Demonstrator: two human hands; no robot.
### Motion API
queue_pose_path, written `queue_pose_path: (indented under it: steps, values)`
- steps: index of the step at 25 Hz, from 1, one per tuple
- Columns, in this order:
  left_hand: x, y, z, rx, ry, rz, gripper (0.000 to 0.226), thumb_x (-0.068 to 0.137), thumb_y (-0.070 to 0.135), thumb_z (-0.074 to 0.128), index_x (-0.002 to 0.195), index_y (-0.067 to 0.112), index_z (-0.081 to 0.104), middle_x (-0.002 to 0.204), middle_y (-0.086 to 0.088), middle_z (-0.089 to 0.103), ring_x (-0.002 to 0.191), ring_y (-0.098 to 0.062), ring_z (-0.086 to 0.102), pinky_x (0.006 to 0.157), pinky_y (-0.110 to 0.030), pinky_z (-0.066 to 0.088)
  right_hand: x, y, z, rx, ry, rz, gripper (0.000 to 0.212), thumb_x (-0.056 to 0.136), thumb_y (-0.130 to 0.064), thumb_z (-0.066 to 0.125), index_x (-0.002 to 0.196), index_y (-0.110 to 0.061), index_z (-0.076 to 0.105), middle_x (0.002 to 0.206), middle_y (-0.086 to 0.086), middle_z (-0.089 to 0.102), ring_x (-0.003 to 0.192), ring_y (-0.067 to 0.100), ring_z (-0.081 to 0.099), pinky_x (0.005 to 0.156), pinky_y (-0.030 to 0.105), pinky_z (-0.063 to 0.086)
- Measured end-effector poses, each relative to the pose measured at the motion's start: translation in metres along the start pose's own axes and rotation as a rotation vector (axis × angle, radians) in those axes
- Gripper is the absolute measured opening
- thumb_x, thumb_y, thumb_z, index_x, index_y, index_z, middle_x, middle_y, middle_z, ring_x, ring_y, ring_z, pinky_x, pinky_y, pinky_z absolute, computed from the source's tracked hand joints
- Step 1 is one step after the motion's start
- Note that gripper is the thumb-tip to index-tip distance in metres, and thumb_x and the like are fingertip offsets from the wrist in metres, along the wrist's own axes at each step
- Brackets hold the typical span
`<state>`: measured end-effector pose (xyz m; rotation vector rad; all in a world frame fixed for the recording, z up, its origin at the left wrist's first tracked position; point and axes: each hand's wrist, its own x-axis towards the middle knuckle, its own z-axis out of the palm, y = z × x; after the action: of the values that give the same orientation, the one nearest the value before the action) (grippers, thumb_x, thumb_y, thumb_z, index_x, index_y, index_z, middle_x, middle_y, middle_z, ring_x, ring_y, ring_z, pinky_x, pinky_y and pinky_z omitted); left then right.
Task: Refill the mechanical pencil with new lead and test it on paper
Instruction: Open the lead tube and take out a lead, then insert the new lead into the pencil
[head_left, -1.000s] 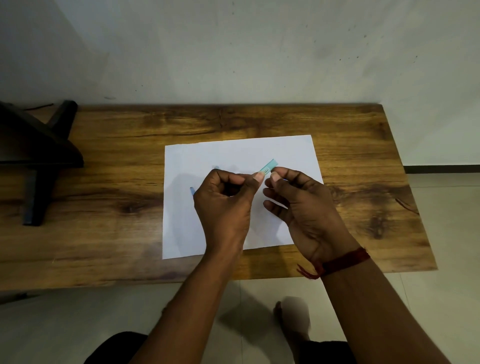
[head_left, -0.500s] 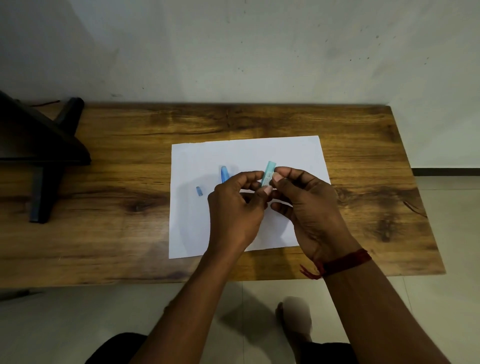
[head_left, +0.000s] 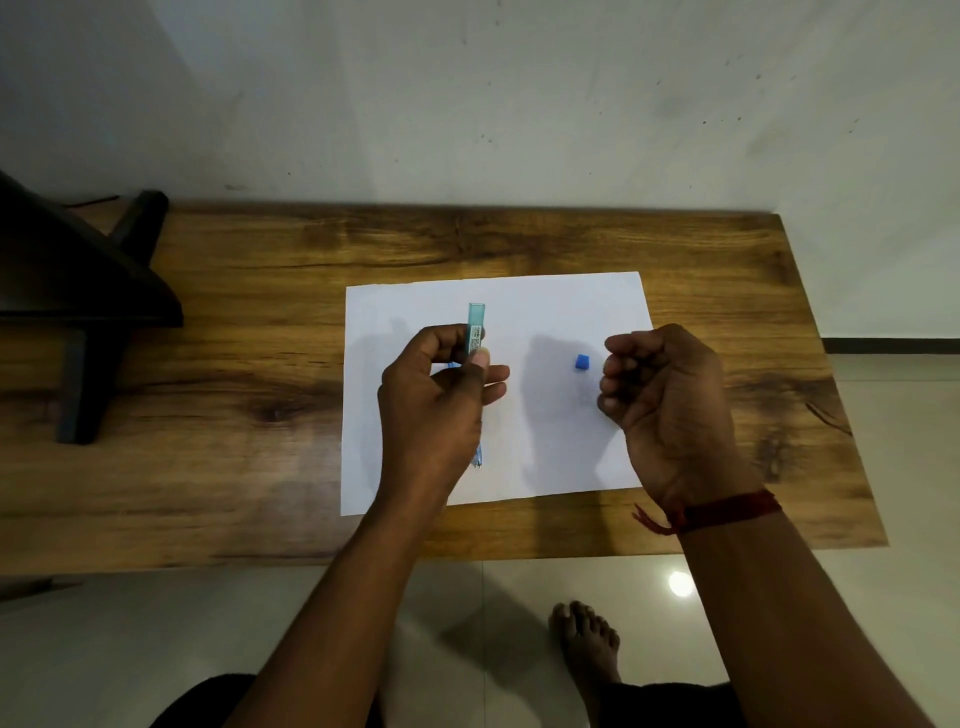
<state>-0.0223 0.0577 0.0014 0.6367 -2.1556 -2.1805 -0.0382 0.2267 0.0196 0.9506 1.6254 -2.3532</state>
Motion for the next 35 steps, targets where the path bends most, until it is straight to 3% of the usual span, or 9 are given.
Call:
queue_pose_path:
  steps: [6,11,14,16,18,23,28,32,35]
  values:
    - [0.002,0.0,-0.009,0.019,-0.004,0.013,0.016,0.09,0.015,0.061,0.105,0.018,0.063,0.099,0.006,0.067,0.079,-0.012,0.072,0.072,-0.028,0.06,0.004,0.011,0.008,-0.712,0.216,-0.291,0.02,0.083,-0.026,0.069,0.064,-0.03,0.067,0.068,-0.018,0.063,0.067,0.005,0.06,0.059,0.02,0.044]
    - [0.008,0.0,-0.018,-0.003,0.069,0.015,0.014,0.088,0.015,0.063,0.102,0.017,0.064,0.1,0.003,0.069,0.08,-0.012,0.072,0.069,-0.028,0.06,0.0,0.022,0.02,-0.631,0.03,-0.265,0.02,0.087,-0.006,0.059,0.09,-0.02,0.072,0.083,0.0,0.072,0.072,0.01,0.069,0.057,0.018,0.052]
    - [0.012,0.001,-0.024,-0.071,0.132,-0.004,0.013,0.088,0.013,0.064,0.094,0.024,0.065,0.099,0.003,0.069,0.08,-0.014,0.073,0.066,-0.026,0.06,-0.007,0.034,0.043,-0.732,-0.055,-0.307,0.029,0.088,0.005,0.058,0.103,-0.018,0.069,0.1,0.0,0.072,0.086,0.01,0.071,0.077,0.025,0.059]
    - [0.013,0.002,-0.028,-0.101,0.155,-0.009,0.017,0.088,0.012,0.065,0.091,0.028,0.064,0.098,0.004,0.069,0.079,-0.015,0.073,0.066,-0.026,0.06,-0.013,0.041,0.056,-0.911,-0.025,-0.479,0.035,0.087,0.003,0.061,0.116,-0.015,0.065,0.112,0.002,0.07,0.099,0.012,0.068,0.092,0.023,0.049]
    - [0.014,0.002,-0.031,-0.102,0.167,-0.004,0.019,0.088,0.012,0.065,0.089,0.031,0.064,0.097,0.006,0.068,0.079,-0.014,0.073,0.066,-0.026,0.06,-0.017,0.049,0.066,-1.037,-0.02,-0.614,0.05,0.084,0.002,0.065,0.129,-0.016,0.056,0.124,0.006,0.066,0.108,0.019,0.065,0.094,0.023,0.043]
    - [0.016,0.001,-0.036,-0.12,0.179,0.008,0.018,0.088,0.011,0.065,0.092,0.029,0.064,0.097,0.007,0.068,0.077,-0.013,0.073,0.063,-0.022,0.058,-0.02,0.072,0.074,-1.279,-0.038,-0.645,0.099,0.077,0.006,0.07,0.152,-0.022,0.012,0.142,0.015,0.05,0.121,0.038,0.056,0.102,0.05,0.042]
    - [0.015,0.001,-0.041,-0.129,0.177,0.011,0.017,0.088,0.011,0.065,0.097,0.026,0.064,0.095,0.008,0.069,0.077,-0.012,0.073,0.063,-0.021,0.057,-0.024,0.08,0.073,-1.143,-0.011,-0.673,0.099,0.087,-0.006,0.061,0.132,-0.047,-0.018,0.143,0.016,0.049,0.109,0.043,0.062,0.086,0.046,0.054]
    - [0.016,0.001,-0.045,-0.133,0.177,0.01,0.018,0.087,0.011,0.066,0.097,0.027,0.064,0.096,0.009,0.069,0.077,-0.013,0.073,0.064,-0.023,0.058,-0.024,0.083,0.074,-1.114,0.022,-0.634,0.088,0.092,-0.012,0.058,0.137,-0.043,-0.011,0.145,0.012,0.048,0.095,0.027,0.068,0.084,0.035,0.054]
    - [0.016,0.0,-0.046,-0.136,0.167,-0.003,0.017,0.087,0.011,0.066,0.099,0.024,0.065,0.097,0.006,0.069,0.078,-0.014,0.073,0.066,-0.025,0.059,-0.021,0.075,0.072,-1.025,0.087,-0.648,0.077,0.092,-0.009,0.06,0.15,-0.028,0.014,0.133,0.01,0.059,0.093,0.012,0.065,0.082,0.022,0.045]
